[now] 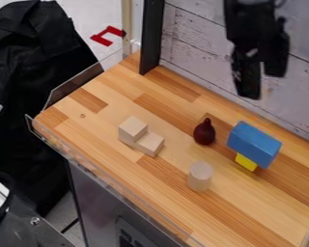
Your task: Take the blue rectangle and put it on top of the yellow square
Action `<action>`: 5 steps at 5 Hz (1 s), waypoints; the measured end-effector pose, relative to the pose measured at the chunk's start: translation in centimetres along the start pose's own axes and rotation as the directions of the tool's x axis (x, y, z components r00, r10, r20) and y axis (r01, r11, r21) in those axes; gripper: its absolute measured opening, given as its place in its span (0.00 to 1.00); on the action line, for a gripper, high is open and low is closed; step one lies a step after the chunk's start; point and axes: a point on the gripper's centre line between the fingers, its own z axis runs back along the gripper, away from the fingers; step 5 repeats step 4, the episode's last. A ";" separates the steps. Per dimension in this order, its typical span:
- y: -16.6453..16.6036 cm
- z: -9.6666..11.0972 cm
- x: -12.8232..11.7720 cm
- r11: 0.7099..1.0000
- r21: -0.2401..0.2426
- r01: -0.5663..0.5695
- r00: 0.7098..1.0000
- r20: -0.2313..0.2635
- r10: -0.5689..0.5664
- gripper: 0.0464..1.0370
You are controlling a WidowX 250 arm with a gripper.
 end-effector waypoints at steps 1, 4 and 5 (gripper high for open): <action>1.6 1.2 2.1 0.999 0.039 0.003 0.999 0.046 -0.005 0.96; 6.1 -0.9 5.1 0.821 0.215 0.530 0.844 -0.039 -0.535 0.96; 6.1 -0.9 5.1 0.821 0.215 0.530 0.844 -0.039 -0.535 0.96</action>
